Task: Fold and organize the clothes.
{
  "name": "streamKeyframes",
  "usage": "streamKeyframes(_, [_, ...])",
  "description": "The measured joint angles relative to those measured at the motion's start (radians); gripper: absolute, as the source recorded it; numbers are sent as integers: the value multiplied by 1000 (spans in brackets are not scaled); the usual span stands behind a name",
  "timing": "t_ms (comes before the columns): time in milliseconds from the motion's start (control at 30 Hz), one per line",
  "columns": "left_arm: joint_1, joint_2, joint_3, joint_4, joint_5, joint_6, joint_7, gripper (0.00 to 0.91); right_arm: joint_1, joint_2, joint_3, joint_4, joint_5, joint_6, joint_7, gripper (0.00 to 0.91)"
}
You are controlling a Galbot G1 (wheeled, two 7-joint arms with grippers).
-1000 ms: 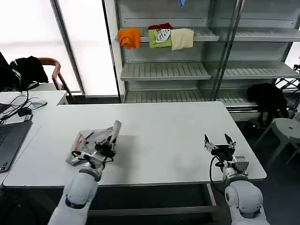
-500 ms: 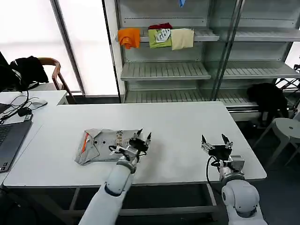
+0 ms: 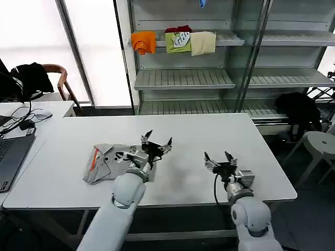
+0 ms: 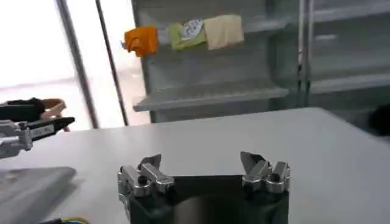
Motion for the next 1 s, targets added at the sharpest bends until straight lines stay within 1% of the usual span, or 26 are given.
streamKeyframes(200, [68, 83, -114, -82, -74, 3, 13, 907, 74, 62, -79, -89, 73, -24, -37, 907])
streamKeyframes(333, [130, 110, -190, -136, -109, 4, 27, 907, 132, 98, -125, -171, 126, -34, -69, 907])
streamKeyframes(433, [175, 119, -239, -174, -129, 6, 36, 907, 172, 117, -155, -238, 160, -39, -95, 907])
streamKeyframes(533, [209, 122, -283, -200, -144, 9, 37, 907, 209, 132, -180, -303, 186, -42, -109, 907])
streamKeyframes(800, [282, 125, -365, -228, -163, 14, 47, 907, 252, 132, -214, -406, 247, -51, -113, 907])
streamKeyframes(867, [293, 128, -380, -229, -167, 14, 48, 907, 254, 132, -225, -417, 258, -52, -119, 856])
streamKeyframes(900, [297, 128, -386, -230, -168, 15, 48, 907, 256, 132, -230, -422, 263, -52, -122, 776])
streamKeyframes(933, [300, 130, -390, -230, -169, 16, 48, 907, 256, 132, -234, -425, 266, -51, -124, 756])
streamKeyframes(967, [303, 131, -395, -230, -172, 16, 48, 907, 257, 132, -238, -430, 269, -51, -127, 665])
streamKeyframes(1000, [306, 132, -398, -231, -174, 17, 48, 907, 258, 132, -241, -433, 272, -50, -129, 595])
